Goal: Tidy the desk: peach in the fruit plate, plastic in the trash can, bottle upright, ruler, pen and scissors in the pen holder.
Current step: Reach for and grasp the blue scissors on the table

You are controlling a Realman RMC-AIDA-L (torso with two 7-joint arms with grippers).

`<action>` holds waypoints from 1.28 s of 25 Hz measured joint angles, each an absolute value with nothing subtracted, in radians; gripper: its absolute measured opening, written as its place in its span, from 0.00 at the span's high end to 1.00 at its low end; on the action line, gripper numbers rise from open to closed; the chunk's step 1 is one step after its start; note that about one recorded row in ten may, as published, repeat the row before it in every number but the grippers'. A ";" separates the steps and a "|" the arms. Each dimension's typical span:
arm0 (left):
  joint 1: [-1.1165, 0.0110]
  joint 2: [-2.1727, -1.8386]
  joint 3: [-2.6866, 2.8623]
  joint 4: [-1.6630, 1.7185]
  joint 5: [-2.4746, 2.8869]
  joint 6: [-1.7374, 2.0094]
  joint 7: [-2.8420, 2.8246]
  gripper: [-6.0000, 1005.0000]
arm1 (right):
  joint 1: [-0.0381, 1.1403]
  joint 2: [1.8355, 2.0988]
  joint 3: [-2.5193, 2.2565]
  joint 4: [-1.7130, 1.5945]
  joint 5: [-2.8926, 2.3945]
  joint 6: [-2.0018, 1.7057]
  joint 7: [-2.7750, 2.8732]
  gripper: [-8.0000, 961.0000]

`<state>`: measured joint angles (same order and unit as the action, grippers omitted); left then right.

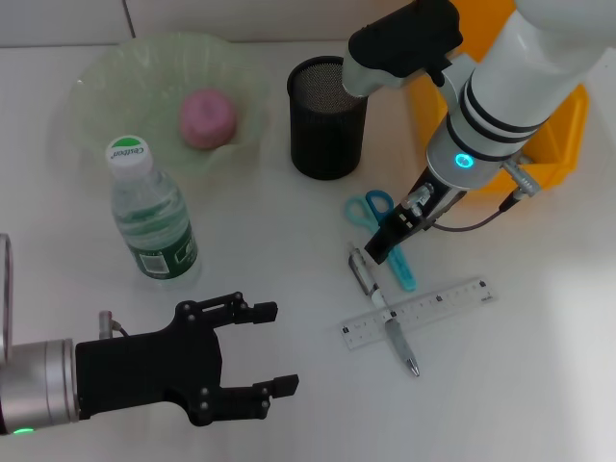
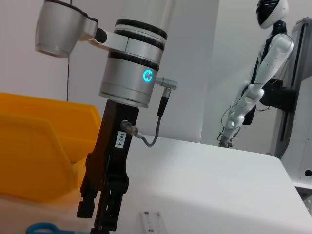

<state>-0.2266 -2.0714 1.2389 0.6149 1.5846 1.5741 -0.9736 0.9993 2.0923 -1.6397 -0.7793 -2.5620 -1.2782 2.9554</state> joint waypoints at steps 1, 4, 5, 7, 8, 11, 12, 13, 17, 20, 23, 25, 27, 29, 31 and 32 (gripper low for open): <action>-0.227 -2.071 1.239 0.615 1.585 1.574 -0.974 0.20 | 0.999 2.092 -1.640 -0.779 -2.562 -1.278 2.955 0.17; -0.227 -2.071 1.239 0.612 1.585 1.574 -0.973 0.20 | 0.999 2.092 -1.639 -0.779 -2.540 -1.277 2.956 0.18; -0.227 -2.071 1.240 0.611 1.585 1.574 -0.973 0.20 | 0.999 2.092 -1.638 -0.775 -2.538 -1.276 2.956 0.18; -0.227 -2.071 1.239 0.610 1.585 1.574 -0.973 0.20 | 1.000 2.092 -1.639 -0.771 -2.538 -1.276 2.956 0.27; -0.227 -2.071 1.239 0.610 1.585 1.574 -0.973 0.20 | 1.001 2.092 -1.640 -0.767 -2.538 -1.276 2.956 0.32; -0.227 -2.071 1.240 0.610 1.585 1.572 -0.972 0.20 | 1.003 2.092 -1.640 -0.759 -2.537 -1.275 2.956 0.42; -0.227 -2.071 1.240 0.610 1.585 1.572 -0.973 0.20 | 1.003 2.092 -1.640 -0.758 -2.537 -1.274 2.956 0.44; -0.227 -2.071 1.240 0.610 1.585 1.572 -0.973 0.20 | 1.003 2.092 -1.638 -0.758 -2.537 -1.273 2.956 0.47; -0.227 -2.071 1.241 0.610 1.584 1.572 -0.972 0.20 | 1.003 2.092 -1.636 -0.758 -2.536 -1.272 2.956 0.55; -0.227 -2.071 1.241 0.610 1.584 1.572 -0.972 0.20 | 1.004 2.092 -1.639 -0.753 -2.518 -1.262 2.956 0.55; -0.227 -2.072 1.241 0.610 1.582 1.572 -0.972 0.20 | 1.004 2.092 -1.639 -0.752 -2.513 -1.258 2.956 0.55; -0.227 -2.072 1.242 0.610 1.582 1.572 -0.973 0.20 | 1.004 2.092 -1.639 -0.750 -2.511 -1.254 2.956 0.55; -0.227 -2.072 1.242 0.610 1.582 1.574 -0.972 0.20 | 1.005 2.092 -1.639 -0.745 -2.511 -1.254 2.956 0.55; -0.227 -2.072 1.243 0.610 1.582 1.575 -0.972 0.20 | 1.013 2.092 -1.639 -0.729 -2.511 -1.251 2.956 0.55; -0.227 -2.072 1.243 0.611 1.582 1.575 -0.972 0.20 | 1.025 2.092 -1.639 -0.706 -2.511 -1.249 2.956 0.55; -0.227 -2.072 1.243 0.610 1.581 1.575 -0.972 0.20 | 1.026 2.092 -1.640 -0.704 -2.511 -1.248 2.956 0.55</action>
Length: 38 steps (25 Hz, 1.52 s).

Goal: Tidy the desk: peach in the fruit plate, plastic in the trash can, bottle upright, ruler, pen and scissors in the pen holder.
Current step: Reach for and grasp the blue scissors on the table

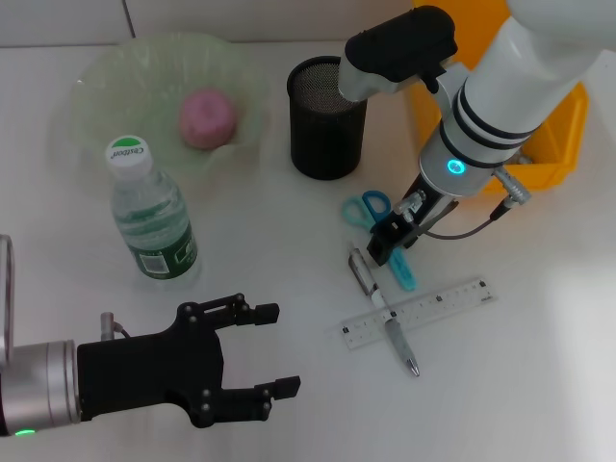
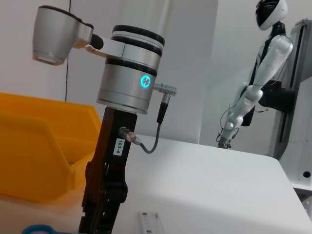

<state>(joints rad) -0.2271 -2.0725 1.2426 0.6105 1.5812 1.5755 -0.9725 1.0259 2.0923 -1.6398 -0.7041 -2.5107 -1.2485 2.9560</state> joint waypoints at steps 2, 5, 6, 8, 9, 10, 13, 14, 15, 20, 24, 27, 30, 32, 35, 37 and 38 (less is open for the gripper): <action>-0.227 -2.072 1.243 0.610 1.581 1.576 -0.972 0.20 | 1.027 2.092 -1.640 -0.707 -2.510 -1.252 2.956 0.55; -0.227 -2.072 1.243 0.610 1.581 1.576 -0.972 0.20 | 1.027 2.092 -1.640 -0.708 -2.510 -1.255 2.956 0.58; -0.227 -2.072 1.243 0.611 1.580 1.576 -0.972 0.20 | 1.028 2.092 -1.640 -0.708 -2.510 -1.258 2.956 0.60; -0.227 -2.072 1.243 0.610 1.580 1.576 -0.972 0.20 | 1.029 2.092 -1.640 -0.704 -2.509 -1.258 2.956 0.62; -0.227 -2.072 1.243 0.610 1.580 1.575 -0.972 0.20 | 1.029 2.092 -1.640 -0.704 -2.509 -1.258 2.956 0.63; -0.227 -2.072 1.243 0.610 1.580 1.574 -0.972 0.20 | 1.029 2.092 -1.640 -0.702 -2.509 -1.258 2.956 0.64; -0.227 -2.072 1.243 0.610 1.581 1.573 -0.971 0.20 | 1.029 2.092 -1.640 -0.701 -2.509 -1.256 2.956 0.66; -0.227 -2.072 1.243 0.610 1.581 1.573 -0.971 0.20 | 1.029 2.092 -1.640 -0.700 -2.509 -1.256 2.956 0.67; -0.227 -2.072 1.243 0.610 1.581 1.573 -0.971 0.20 | 1.029 2.092 -1.640 -0.700 -2.508 -1.256 2.956 0.68; -0.228 -2.072 1.243 0.610 1.578 1.575 -0.971 0.20 | 1.028 2.092 -1.641 -0.701 -2.506 -1.259 2.956 0.72; -0.229 -2.072 1.243 0.610 1.577 1.575 -0.971 0.20 | 1.024 2.092 -1.642 -0.710 -2.506 -1.262 2.956 0.76; -0.230 -2.072 1.242 0.611 1.576 1.577 -0.971 0.20 | 1.007 2.092 -1.641 -0.743 -2.506 -1.274 2.955 0.79; -0.237 -2.072 1.238 0.612 1.576 1.581 -0.971 0.20 | 0.968 2.089 -1.628 -0.836 -2.513 -1.314 2.955 0.81; -0.240 -2.071 1.236 0.612 1.576 1.582 -0.971 0.20 | 0.938 2.084 -1.602 -0.919 -2.519 -1.351 2.954 0.83; -0.242 -2.071 1.235 0.612 1.575 1.581 -0.971 0.20 | 0.890 2.082 -1.527 -1.069 -2.554 -1.432 2.949 0.86; -0.243 -2.070 1.234 0.612 1.575 1.582 -0.971 0.20 | 0.877 2.082 -1.492 -1.128 -2.589 -1.475 2.946 0.88; -0.243 -2.070 1.234 0.612 1.575 1.583 -0.971 0.20 | 0.877 2.082 -1.485 -1.133 -2.610 -1.483 2.944 0.89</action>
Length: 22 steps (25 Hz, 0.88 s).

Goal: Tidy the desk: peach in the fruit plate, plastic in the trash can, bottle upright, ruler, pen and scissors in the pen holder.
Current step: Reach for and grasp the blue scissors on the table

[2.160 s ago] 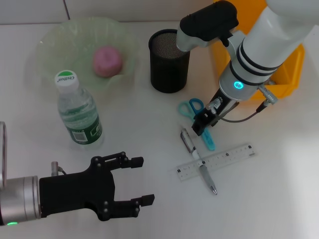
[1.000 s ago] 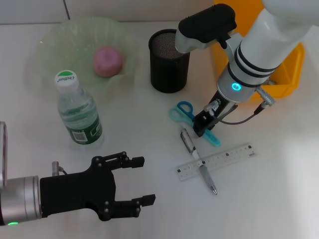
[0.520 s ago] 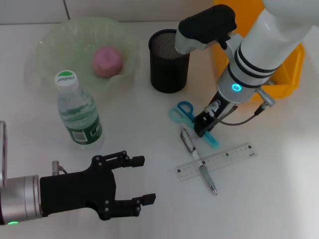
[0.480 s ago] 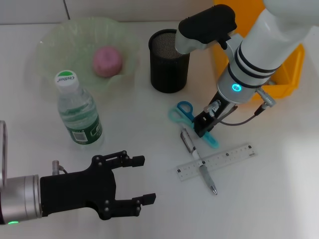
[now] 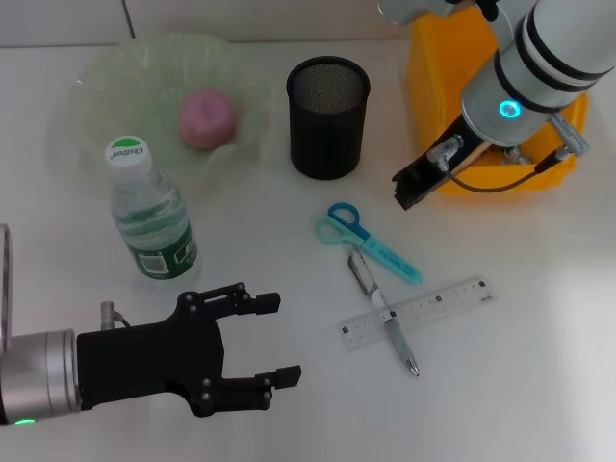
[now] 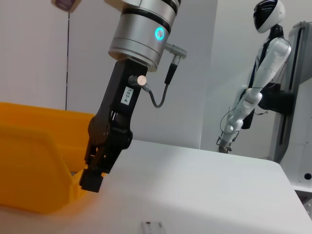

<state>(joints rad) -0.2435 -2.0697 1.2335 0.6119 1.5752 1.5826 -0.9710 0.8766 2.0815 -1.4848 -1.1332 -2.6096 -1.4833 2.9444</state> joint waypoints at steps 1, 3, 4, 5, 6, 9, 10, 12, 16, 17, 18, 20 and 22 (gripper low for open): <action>-0.243 -2.070 1.234 0.612 1.575 1.583 -0.971 0.20 | 0.880 2.081 -1.484 -1.123 -2.629 -1.488 2.941 0.90; -0.246 -2.070 1.233 0.611 1.575 1.582 -0.971 0.20 | 0.894 2.084 -1.501 -1.063 -2.647 -1.471 2.920 0.88; -0.246 -2.070 1.233 0.611 1.575 1.582 -0.971 0.20 | 0.894 2.084 -1.501 -1.063 -2.647 -1.471 2.920 0.87; -0.247 -2.071 1.234 0.611 1.575 1.580 -0.971 0.20 | 0.898 2.087 -1.536 -1.044 -2.646 -1.453 2.907 0.86; -0.247 -2.071 1.234 0.611 1.575 1.580 -0.971 0.20 | 0.898 2.088 -1.553 -1.044 -2.644 -1.446 2.906 0.85; -0.252 -2.072 1.236 0.611 1.575 1.577 -0.971 0.20 | 0.897 2.089 -1.589 -1.044 -2.643 -1.441 2.905 0.82; -0.252 -2.072 1.236 0.611 1.575 1.577 -0.971 0.20 | 0.897 2.089 -1.613 -1.045 -2.642 -1.435 2.904 0.81; -0.254 -2.072 1.239 0.611 1.575 1.577 -0.973 0.20 | 0.894 2.089 -1.633 -1.045 -2.642 -1.424 2.904 0.77; -0.255 -2.072 1.240 0.610 1.575 1.576 -0.974 0.20 | 0.893 2.090 -1.653 -1.045 -2.638 -1.411 2.904 0.66; -0.254 -2.072 1.240 0.609 1.575 1.576 -0.974 0.20 | 0.893 2.090 -1.661 -1.044 -2.633 -1.407 2.904 0.64; -0.253 -2.072 1.241 0.609 1.575 1.576 -0.974 0.20 | 0.894 2.091 -1.682 -1.041 -2.620 -1.394 2.904 0.64; -0.252 -2.072 1.241 0.609 1.575 1.575 -0.974 0.20 | 0.894 2.091 -1.697 -1.038 -2.610 -1.386 2.906 0.64; -0.252 -2.072 1.241 0.609 1.575 1.575 -0.975 0.20 | 0.895 2.092 -1.703 -1.036 -2.603 -1.382 2.908 0.64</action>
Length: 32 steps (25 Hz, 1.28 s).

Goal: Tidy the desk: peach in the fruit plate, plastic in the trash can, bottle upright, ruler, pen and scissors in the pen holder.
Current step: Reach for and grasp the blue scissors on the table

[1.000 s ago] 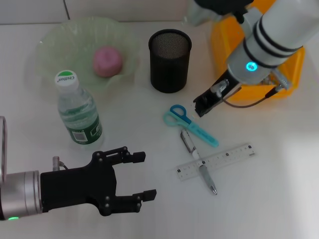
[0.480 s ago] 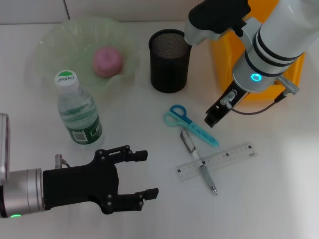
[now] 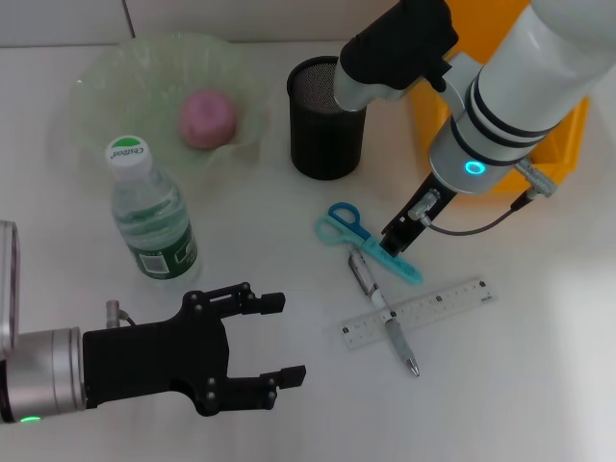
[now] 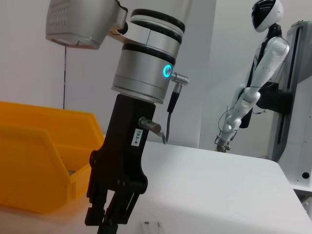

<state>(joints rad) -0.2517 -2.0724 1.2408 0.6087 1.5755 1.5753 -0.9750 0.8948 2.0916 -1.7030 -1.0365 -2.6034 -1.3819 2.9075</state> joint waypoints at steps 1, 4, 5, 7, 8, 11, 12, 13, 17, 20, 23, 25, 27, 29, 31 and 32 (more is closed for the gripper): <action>-0.252 -2.072 1.241 0.609 1.575 1.575 -0.975 0.20 | 0.895 2.092 -1.709 -1.034 -2.595 -1.378 2.909 0.64; -0.249 -2.072 1.240 0.609 1.575 1.575 -0.975 0.20 | 0.898 2.092 -1.724 -1.021 -2.577 -1.369 2.910 0.64; -0.249 -2.072 1.240 0.609 1.575 1.575 -0.975 0.20 | 0.899 2.092 -1.728 -1.016 -2.575 -1.367 2.910 0.65; -0.249 -2.071 1.239 0.609 1.575 1.576 -0.975 0.20 | 0.903 2.092 -1.733 -1.005 -2.575 -1.363 2.911 0.65; -0.248 -2.071 1.237 0.609 1.575 1.576 -0.974 0.20 | 0.907 2.092 -1.737 -0.995 -2.574 -1.359 2.915 0.65; -0.248 -2.071 1.237 0.609 1.575 1.577 -0.974 0.20 | 0.908 2.092 -1.737 -0.989 -2.574 -1.356 2.919 0.66; -0.249 -2.071 1.237 0.609 1.575 1.577 -0.974 0.20 | 0.908 2.092 -1.738 -0.987 -2.574 -1.355 2.921 0.66; -0.249 -2.071 1.237 0.609 1.575 1.577 -0.974 0.20 | 0.908 2.092 -1.738 -0.987 -2.574 -1.355 2.921 0.66; -0.251 -2.071 1.239 0.609 1.575 1.576 -0.974 0.20 | 0.908 2.092 -1.738 -0.979 -2.574 -1.347 2.921 0.67; -0.253 -2.072 1.238 0.609 1.575 1.576 -0.974 0.20 | 0.908 2.092 -1.741 -0.970 -2.574 -1.340 2.922 0.67; -0.253 -2.072 1.238 0.609 1.575 1.576 -0.974 0.20 | 0.908 2.092 -1.741 -0.962 -2.574 -1.335 2.922 0.68; -0.251 -2.072 1.239 0.609 1.575 1.575 -0.975 0.20 | 0.908 2.092 -1.741 -0.961 -2.574 -1.332 2.922 0.68; -0.251 -2.072 1.239 0.609 1.575 1.575 -0.975 0.20 | 0.908 2.092 -1.741 -0.959 -2.572 -1.328 2.922 0.68; -0.249 -2.072 1.239 0.609 1.575 1.575 -0.974 0.20 | 0.909 2.092 -1.741 -0.957 -2.562 -1.326 2.922 0.69; -0.248 -2.072 1.240 0.609 1.575 1.576 -0.973 0.20 | 0.909 2.092 -1.742 -0.956 -2.561 -1.326 2.922 0.69; -0.248 -2.072 1.240 0.609 1.575 1.576 -0.974 0.20 | 0.910 2.092 -1.742 -0.954 -2.560 -1.325 2.922 0.69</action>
<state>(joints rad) -0.2480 -2.0725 1.2405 0.6090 1.5753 1.5757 -0.9735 0.9099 2.0924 -1.7422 -0.9536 -2.5602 -1.3251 2.9218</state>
